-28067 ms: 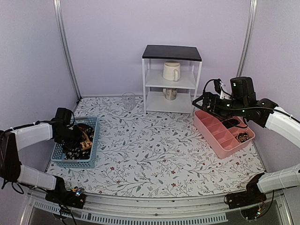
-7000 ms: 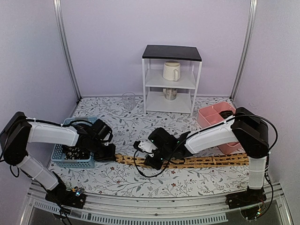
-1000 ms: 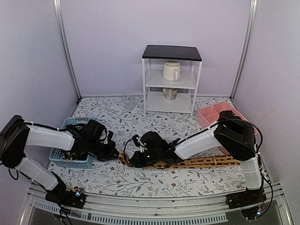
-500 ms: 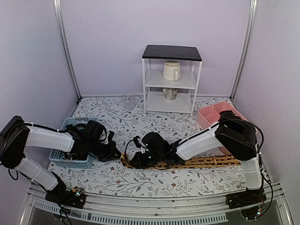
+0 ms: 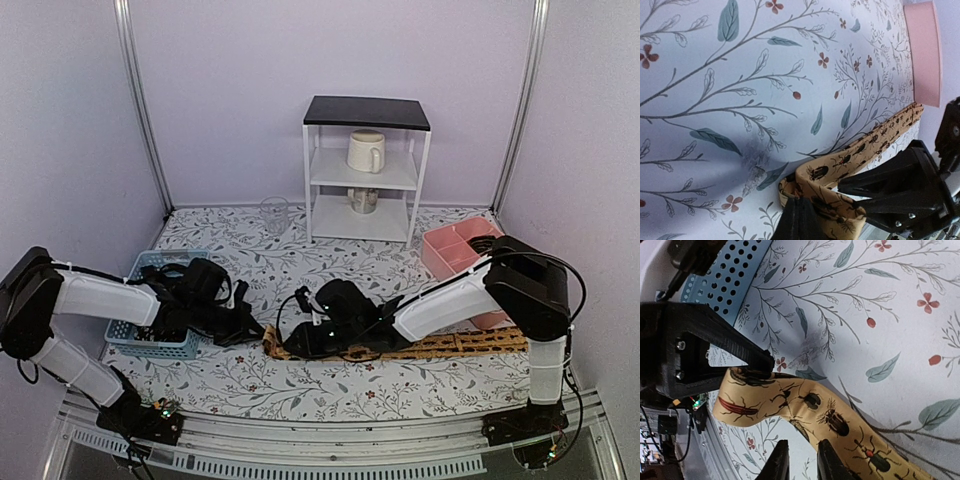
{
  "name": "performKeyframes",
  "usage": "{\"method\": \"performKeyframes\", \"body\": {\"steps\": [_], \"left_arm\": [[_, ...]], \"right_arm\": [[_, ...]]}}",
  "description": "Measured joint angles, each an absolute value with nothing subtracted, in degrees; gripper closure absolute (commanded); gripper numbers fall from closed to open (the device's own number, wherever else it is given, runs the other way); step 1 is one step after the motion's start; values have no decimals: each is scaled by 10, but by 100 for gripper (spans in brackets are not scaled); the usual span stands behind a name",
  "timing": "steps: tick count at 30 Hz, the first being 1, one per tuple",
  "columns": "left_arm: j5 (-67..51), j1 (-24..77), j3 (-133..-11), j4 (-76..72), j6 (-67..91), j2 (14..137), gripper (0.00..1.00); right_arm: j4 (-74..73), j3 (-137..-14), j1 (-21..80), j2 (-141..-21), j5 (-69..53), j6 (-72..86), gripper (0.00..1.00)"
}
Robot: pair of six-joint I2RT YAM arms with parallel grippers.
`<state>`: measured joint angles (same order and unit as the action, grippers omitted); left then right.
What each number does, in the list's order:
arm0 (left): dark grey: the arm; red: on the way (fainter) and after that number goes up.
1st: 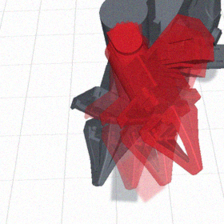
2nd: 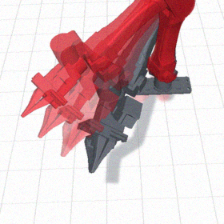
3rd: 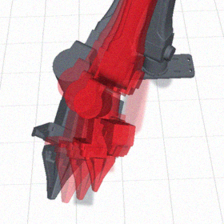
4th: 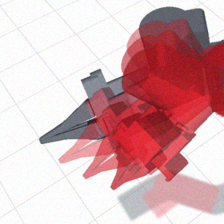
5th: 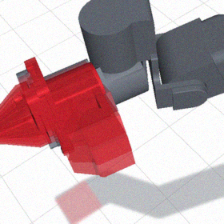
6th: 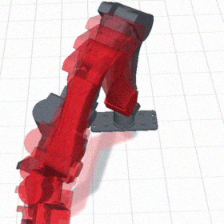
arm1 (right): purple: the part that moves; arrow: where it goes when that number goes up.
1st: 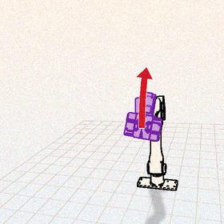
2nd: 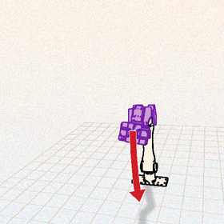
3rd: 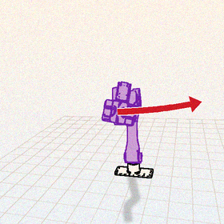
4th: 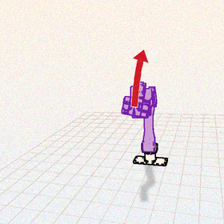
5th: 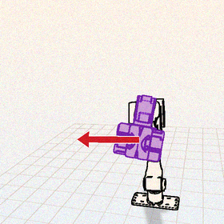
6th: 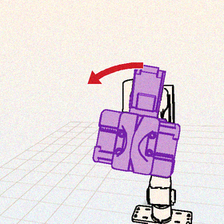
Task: Roll the ties
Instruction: Pick up the tie from the center of the board, then roll the tie at the center of the board.
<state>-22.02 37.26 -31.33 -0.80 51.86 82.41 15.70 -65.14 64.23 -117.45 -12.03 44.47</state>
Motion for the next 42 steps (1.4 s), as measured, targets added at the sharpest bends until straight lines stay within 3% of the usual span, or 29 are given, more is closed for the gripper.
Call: {"method": "performKeyframes", "body": {"steps": [7, 16, 20, 36, 42], "left_arm": [[-218, 383, -317, -10, 523, 832, 100], [-210, 403, -345, -19, 534, 868, 100], [-204, 415, -357, -24, 538, 885, 100], [-192, 430, -363, -29, 547, 897, 100], [-187, 432, -363, -29, 547, 897, 100]], "right_arm": [[181, -613, 642, -1125, -105, 468, 59], [192, -611, 642, -1117, -102, 496, 46], [180, -611, 642, -1117, -100, 510, 46], [91, -654, 642, -1129, -62, 529, 61], [56, -668, 642, -1149, -56, 529, 60]]}}
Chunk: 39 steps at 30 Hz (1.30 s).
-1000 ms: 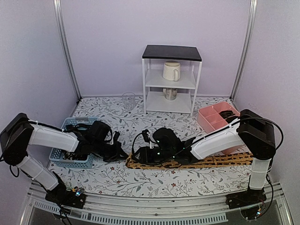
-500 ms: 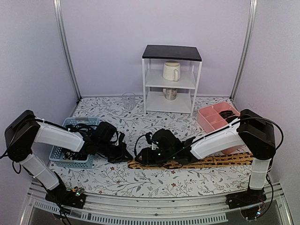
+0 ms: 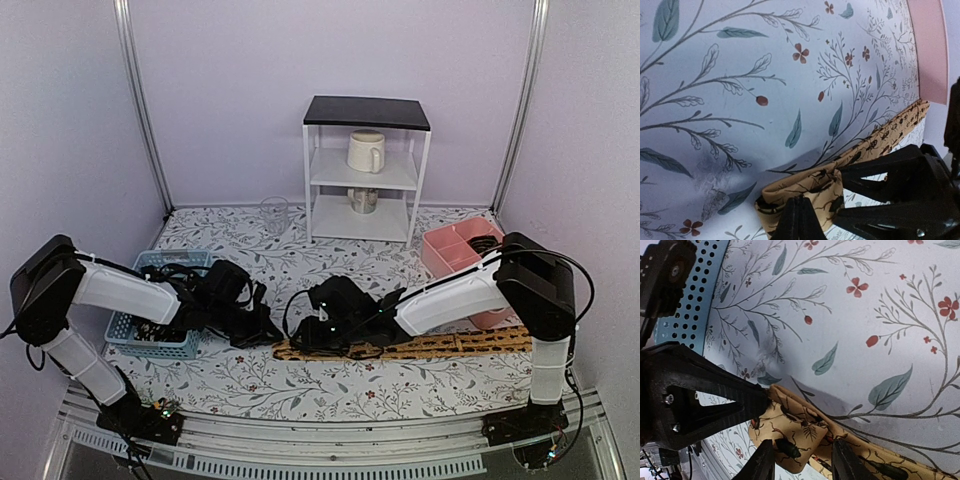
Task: Roll the ties
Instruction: Roll the tie at the center of the board.
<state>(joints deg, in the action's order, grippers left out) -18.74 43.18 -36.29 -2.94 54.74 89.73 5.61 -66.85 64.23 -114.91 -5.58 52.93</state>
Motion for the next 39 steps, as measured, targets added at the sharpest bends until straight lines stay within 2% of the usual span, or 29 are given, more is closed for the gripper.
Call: {"method": "performKeyframes", "body": {"steps": [3, 8, 16, 23, 39], "left_arm": [[-186, 433, -363, -29, 547, 897, 100], [-185, 434, -363, -30, 549, 897, 100], [-183, 436, -359, -33, 555, 896, 100], [-176, 441, -347, -36, 559, 890, 100], [-176, 449, -347, -36, 562, 876, 100]], "right_arm": [[37, -671, 642, -1152, -46, 530, 61], [27, -672, 642, -1152, -37, 530, 75], [27, -672, 642, -1157, -36, 527, 82], [35, -672, 642, -1157, -38, 522, 100], [34, -670, 642, -1157, -23, 510, 100]]}}
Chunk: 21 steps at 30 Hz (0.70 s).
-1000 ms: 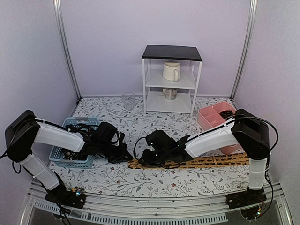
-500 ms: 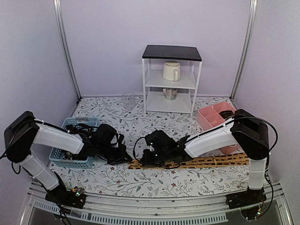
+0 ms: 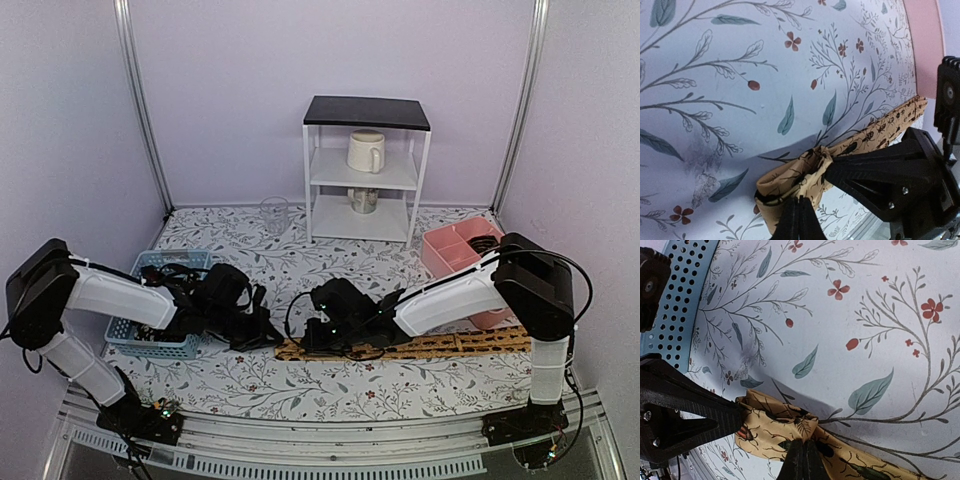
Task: Roll the ties
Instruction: Roll the tie at the center of the board.
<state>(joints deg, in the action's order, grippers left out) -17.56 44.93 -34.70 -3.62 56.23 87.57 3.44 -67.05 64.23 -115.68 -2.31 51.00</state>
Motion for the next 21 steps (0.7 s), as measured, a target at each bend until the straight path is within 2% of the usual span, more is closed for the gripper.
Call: {"method": "performKeyframes", "body": {"steps": [21], "left_arm": [[-163, 455, -347, -46, 555, 910, 99]], "right_arm": [[25, -663, 642, -1157, -21, 518, 95]]}}
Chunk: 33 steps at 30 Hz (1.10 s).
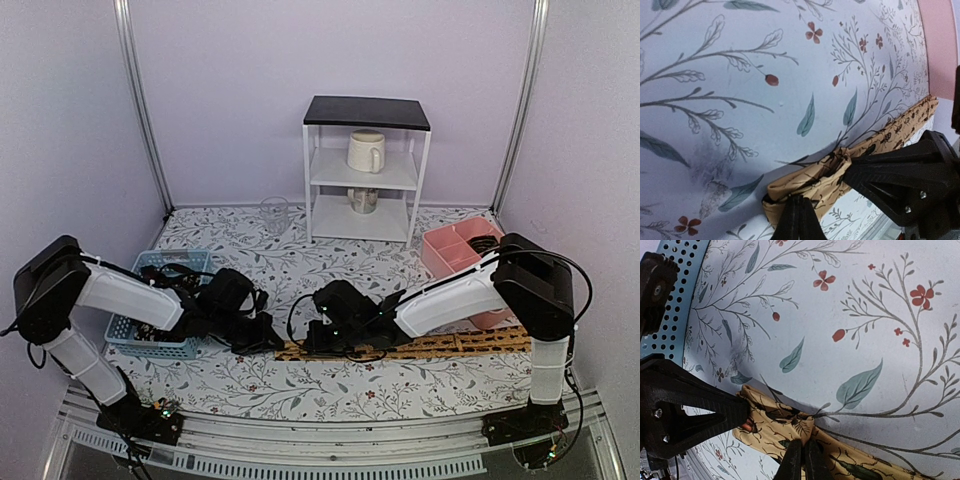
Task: Roll the ties
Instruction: Roll the tie at the center of the board.
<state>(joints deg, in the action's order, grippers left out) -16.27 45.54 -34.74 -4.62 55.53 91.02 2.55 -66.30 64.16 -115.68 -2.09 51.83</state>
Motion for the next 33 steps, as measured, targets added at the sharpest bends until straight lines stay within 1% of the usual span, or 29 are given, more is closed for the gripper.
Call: {"method": "performKeyframes", "body": {"steps": [4, 8, 13, 23, 33], "left_arm": [[-142, 456, -347, -11, 555, 881, 98], [-112, 456, -345, 27, 556, 847, 100], [-100, 456, -335, 40, 556, 846, 100], [-131, 456, -332, -9, 558, 887, 100], [-180, 456, -313, -72, 573, 897, 100]], "right_arm": [[24, -663, 642, -1157, -21, 519, 94], [23, -663, 642, -1157, -21, 519, 94], [22, -663, 642, -1157, -21, 519, 94], [22, -663, 642, -1157, -21, 526, 93], [26, -658, 642, -1155, -21, 528, 91]]}}
